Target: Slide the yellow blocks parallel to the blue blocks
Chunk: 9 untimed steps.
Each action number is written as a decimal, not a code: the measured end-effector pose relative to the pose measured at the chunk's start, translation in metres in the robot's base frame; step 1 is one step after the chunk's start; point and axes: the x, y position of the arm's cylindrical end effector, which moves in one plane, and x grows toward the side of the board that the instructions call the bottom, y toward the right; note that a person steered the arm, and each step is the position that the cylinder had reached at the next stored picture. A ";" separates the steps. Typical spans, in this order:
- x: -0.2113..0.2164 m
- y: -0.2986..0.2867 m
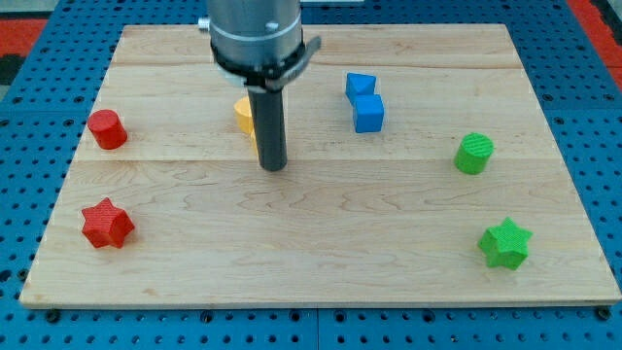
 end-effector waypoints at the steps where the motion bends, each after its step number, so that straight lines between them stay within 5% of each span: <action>1: -0.025 0.000; 2: -0.044 0.007; 3: -0.008 -0.009; 4: -0.037 -0.044; 5: -0.078 -0.017; 6: -0.076 -0.016; 7: -0.073 -0.073; 8: -0.132 -0.072; 9: -0.140 -0.028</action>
